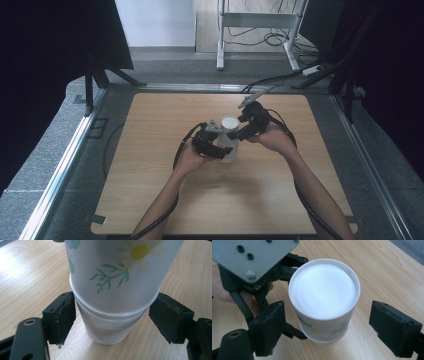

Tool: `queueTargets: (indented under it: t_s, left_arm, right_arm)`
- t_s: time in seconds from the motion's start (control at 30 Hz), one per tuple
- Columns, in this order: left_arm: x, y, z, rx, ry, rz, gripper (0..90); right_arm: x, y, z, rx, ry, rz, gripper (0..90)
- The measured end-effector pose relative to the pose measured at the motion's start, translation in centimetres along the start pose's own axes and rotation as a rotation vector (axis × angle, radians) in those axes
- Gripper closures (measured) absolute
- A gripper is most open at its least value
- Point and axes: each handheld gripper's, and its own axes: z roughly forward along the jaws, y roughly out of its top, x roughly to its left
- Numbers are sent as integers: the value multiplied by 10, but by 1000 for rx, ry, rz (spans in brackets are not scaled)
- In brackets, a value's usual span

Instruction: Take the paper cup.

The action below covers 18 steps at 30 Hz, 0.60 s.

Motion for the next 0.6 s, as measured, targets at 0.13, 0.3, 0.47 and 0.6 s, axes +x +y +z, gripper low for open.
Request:
queueTargets:
  t_s: [0.13, 0.3, 0.47, 0.6]
  left_arm:
    - [-1, 0, 0, 0, 5, 3, 229]
    - [-1, 0, 0, 2, 10, 10, 234]
    - [-2, 0, 0, 10, 19, 21, 239]
    - [-2, 0, 0, 10, 17, 22, 239]
  right_arm:
    - [0, 2, 6, 1, 5, 1, 147]
    - [-1, 5, 12, 2, 7, -2, 173]
    - [-1, 8, 12, -7, 5, -11, 225]
    - [1, 11, 8, -7, -2, -24, 270]
